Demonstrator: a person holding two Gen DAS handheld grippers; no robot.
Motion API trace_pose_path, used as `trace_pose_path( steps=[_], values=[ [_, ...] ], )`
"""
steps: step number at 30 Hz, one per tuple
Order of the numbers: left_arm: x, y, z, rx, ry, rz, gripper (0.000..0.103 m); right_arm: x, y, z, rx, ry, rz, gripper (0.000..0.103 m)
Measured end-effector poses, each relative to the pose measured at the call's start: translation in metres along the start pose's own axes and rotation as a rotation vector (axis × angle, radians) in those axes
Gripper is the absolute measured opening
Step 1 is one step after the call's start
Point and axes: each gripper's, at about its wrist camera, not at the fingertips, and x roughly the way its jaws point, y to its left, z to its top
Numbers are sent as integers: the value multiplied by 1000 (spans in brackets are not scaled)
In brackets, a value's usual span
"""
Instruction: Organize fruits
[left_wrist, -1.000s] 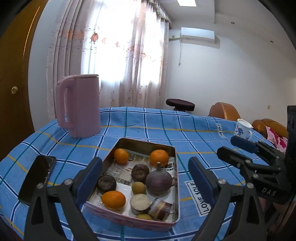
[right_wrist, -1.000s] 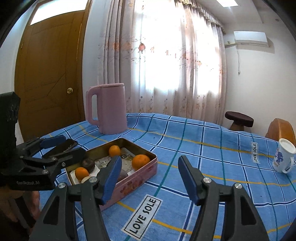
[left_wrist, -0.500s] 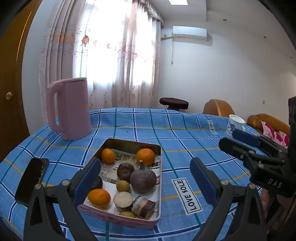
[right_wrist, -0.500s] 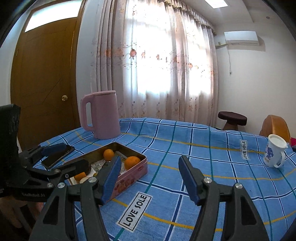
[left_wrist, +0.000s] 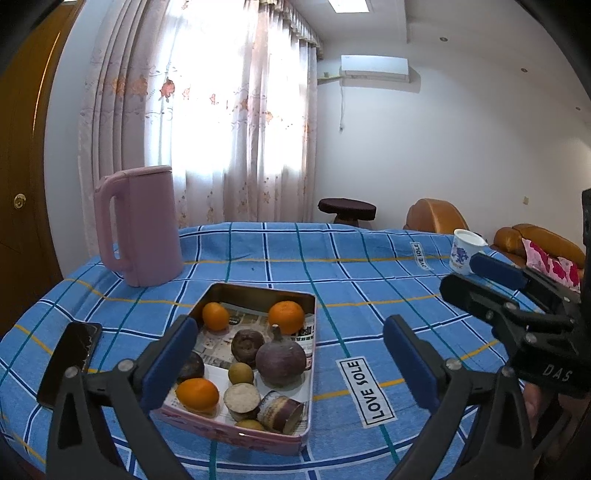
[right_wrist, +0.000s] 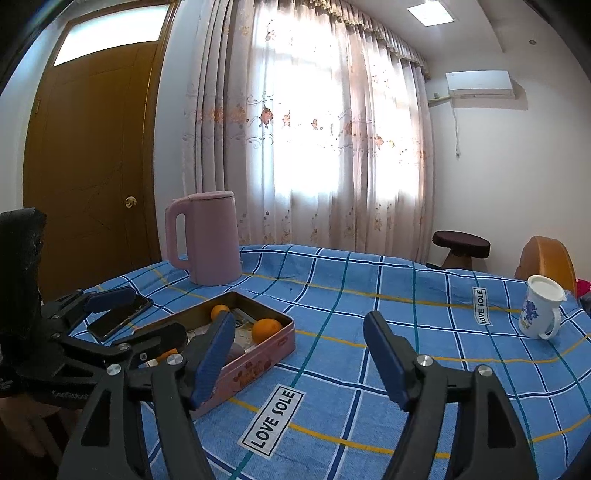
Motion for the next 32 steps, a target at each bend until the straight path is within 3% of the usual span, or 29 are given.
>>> trace_pose_path(
  steps=[17,32],
  values=[
    [-6,-8,4,29,-23,67,103,-9,-6,-2,-2,-23,-39,73],
    [-2,-6,1,1,-12,39,103,-6,-13,-9,11,-6,-51,74]
  ],
)
